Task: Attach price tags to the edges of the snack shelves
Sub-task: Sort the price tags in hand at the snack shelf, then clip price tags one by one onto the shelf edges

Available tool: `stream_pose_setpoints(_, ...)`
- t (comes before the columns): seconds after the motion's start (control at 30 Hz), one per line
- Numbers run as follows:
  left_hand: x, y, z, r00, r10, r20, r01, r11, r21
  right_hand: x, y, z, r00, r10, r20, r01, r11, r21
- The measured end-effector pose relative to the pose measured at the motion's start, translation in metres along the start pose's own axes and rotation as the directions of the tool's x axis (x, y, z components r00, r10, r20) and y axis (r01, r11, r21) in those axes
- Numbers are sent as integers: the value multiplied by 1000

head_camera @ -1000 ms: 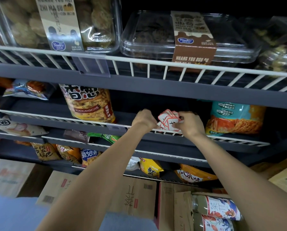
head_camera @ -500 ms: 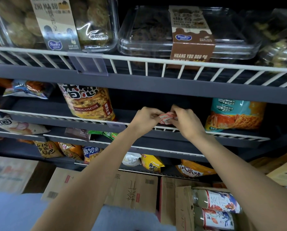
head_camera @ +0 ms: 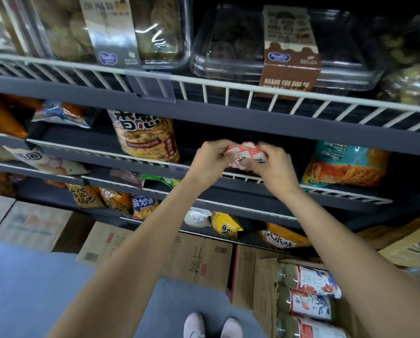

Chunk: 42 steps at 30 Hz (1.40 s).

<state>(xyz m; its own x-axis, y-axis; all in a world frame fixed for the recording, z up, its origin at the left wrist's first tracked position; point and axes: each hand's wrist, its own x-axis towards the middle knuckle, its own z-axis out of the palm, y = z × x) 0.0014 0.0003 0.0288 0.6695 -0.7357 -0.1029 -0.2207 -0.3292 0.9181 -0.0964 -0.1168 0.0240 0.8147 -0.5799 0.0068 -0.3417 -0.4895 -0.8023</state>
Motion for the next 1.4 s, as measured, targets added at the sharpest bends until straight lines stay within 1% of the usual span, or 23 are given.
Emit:
stream_pose_setpoints(0.07,-24,13,-14,998,-59,7,59,988,-142,-16,-29,-1,991,36,129,-57,985,162)
stream_pose_setpoints(0.1,-38,20,-21,995,-99,12,99,975,-200,-25,-43,0,980,39,193,-76,980,187)
stream_pose_setpoints(0.13,-52,24,-29,991,-130,-1,126,963,-237,-32,-56,3,969,28,244,-73,981,180)
stream_pose_setpoints(0.2,-81,30,-50,979,-180,-92,147,948,-282,-43,-83,14,951,1,310,-57,984,170)
stream_pose_setpoints(0.3,-124,35,-94,921,-299,-249,173,888,-427,-54,-133,38,911,-60,407,-17,983,183)
stream_pose_setpoints(0.37,-151,38,-133,883,-361,-299,167,838,-519,-58,-171,59,875,-118,470,18,977,211)
stream_pose_setpoints(0.43,-180,38,-176,860,-388,-332,144,808,-572,-61,-214,85,828,-178,531,47,967,251)
stream_pose_setpoints(0.5,-211,35,-223,824,-397,-404,122,821,-558,-63,-258,116,781,-229,581,86,961,262)
stream_pose_setpoints(0.57,-244,30,-272,780,-393,-487,97,845,-526,-71,-306,151,736,-258,626,89,953,289)
stream_pose_setpoints(0.63,-279,23,-321,739,-389,-549,48,845,-533,-83,-356,189,706,-314,635,137,940,313)
stream_pose_setpoints(0.73,-331,9,-396,672,-409,-618,17,842,-539,-106,-430,254,634,-367,681,113,915,388)
stream_pose_setpoints(0.8,-364,-2,-445,610,-425,-669,3,845,-535,-124,-478,299,591,-395,703,141,909,393)
stream_pose_setpoints(0.87,-396,-14,-490,558,-401,-727,17,881,-473,-143,-526,343,556,-439,706,166,890,424)
stream_pose_setpoints(0.97,-445,-32,-556,500,-347,-794,70,929,-363,-174,-593,402,517,-501,694,163,854,494)
stream_pose_setpoints(1.03,-474,-41,-598,436,-345,-831,128,938,-323,-193,-633,436,470,-533,704,192,839,508)
stream_pose_setpoints(1.1,-499,-49,-640,356,-336,-872,141,942,-305,-207,-670,468,406,-560,722,203,826,526)
stream_pose_setpoints(1.23,-544,-67,-723,197,-266,-944,164,958,-236,-219,-746,532,265,-605,751,124,794,595)
stream_pose_setpoints(1.27,-553,-73,-745,163,-246,-955,154,963,-222,-219,-764,550,253,-623,740,122,780,614)
stream_pose_setpoints(1.3,-558,-78,-768,126,-234,-964,136,967,-217,-219,-783,567,257,-641,723,129,764,632)
stream_pose_setpoints(1.4,-565,-96,-843,11,-168,-986,107,980,-166,-212,-847,633,295,-728,619,210,681,701)
